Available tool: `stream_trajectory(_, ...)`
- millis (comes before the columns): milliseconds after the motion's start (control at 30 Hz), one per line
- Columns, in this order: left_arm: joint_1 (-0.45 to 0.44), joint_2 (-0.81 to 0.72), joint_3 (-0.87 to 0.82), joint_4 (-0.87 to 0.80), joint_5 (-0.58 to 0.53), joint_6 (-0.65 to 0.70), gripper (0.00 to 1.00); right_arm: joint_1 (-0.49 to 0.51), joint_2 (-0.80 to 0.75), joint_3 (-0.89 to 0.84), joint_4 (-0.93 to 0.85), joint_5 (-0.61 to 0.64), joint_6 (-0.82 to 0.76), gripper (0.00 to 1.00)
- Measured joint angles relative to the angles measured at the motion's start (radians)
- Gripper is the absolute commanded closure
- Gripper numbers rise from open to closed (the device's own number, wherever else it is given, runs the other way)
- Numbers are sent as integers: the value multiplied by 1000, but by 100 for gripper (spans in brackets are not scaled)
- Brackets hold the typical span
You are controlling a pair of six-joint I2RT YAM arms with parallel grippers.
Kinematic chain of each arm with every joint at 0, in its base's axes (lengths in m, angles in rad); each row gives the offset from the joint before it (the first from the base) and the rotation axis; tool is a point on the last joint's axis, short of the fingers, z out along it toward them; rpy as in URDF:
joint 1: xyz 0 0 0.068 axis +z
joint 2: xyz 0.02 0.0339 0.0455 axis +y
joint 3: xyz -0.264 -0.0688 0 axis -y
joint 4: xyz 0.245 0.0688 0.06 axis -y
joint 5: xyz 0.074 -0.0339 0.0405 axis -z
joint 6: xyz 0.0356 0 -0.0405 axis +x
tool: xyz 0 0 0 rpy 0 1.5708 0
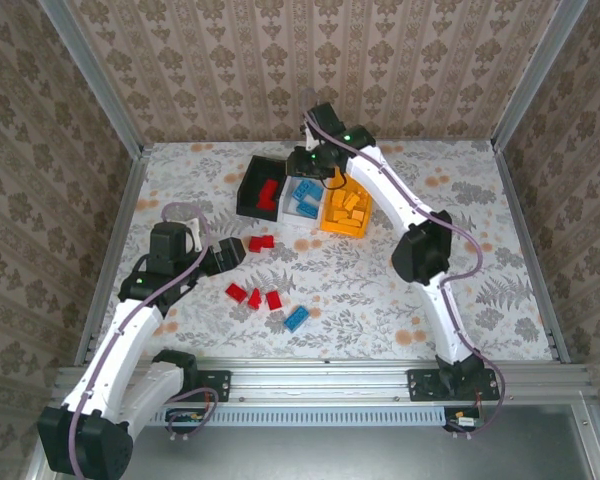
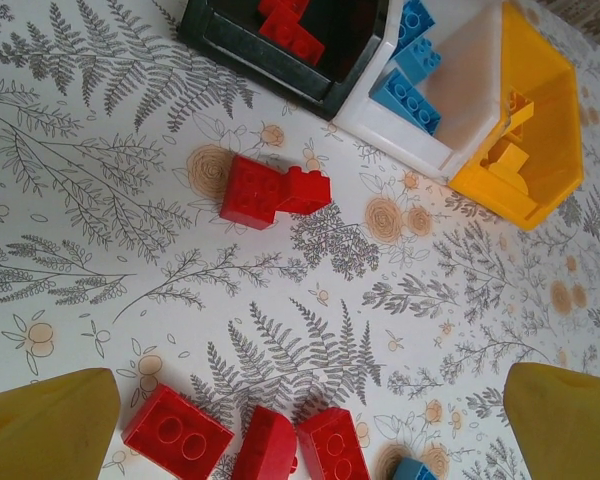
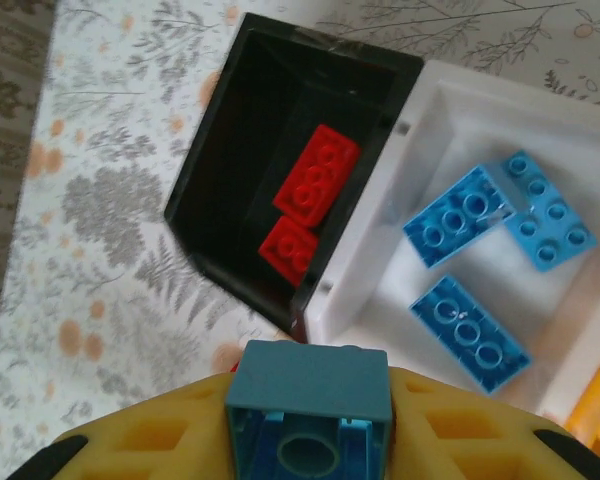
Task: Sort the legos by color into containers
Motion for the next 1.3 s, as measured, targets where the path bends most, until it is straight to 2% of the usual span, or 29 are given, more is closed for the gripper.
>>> stream_trajectory(167,5,25,-10,-3,6,-1,0,-30,143,93,-47,0,-2,59)
stream_trajectory(433,5,35,-20,-10,10,-7,0,-65,179,107,-66,-14,10,36)
stream_trajectory(700,-2,185,1,-39,14,6,0,-64,152,81,-68,-39,4,34)
stream_trajectory(833,-47,341,97,-86,-22,60,0,-47,-10,-124,-39,-45,-11,35)
stream_trajectory(967,-96,522,226,-109,-75,140,0,-16,-282,-471,70,-47,-11,36)
stream_trajectory(1100,-104,680,325,-123,-105,208,0,4,-546,-811,188,-47,8,37)
stream_trajectory(1300,-116,838,409,-138,-138,277,4,-7,-750,-1112,236,-16,20,38)
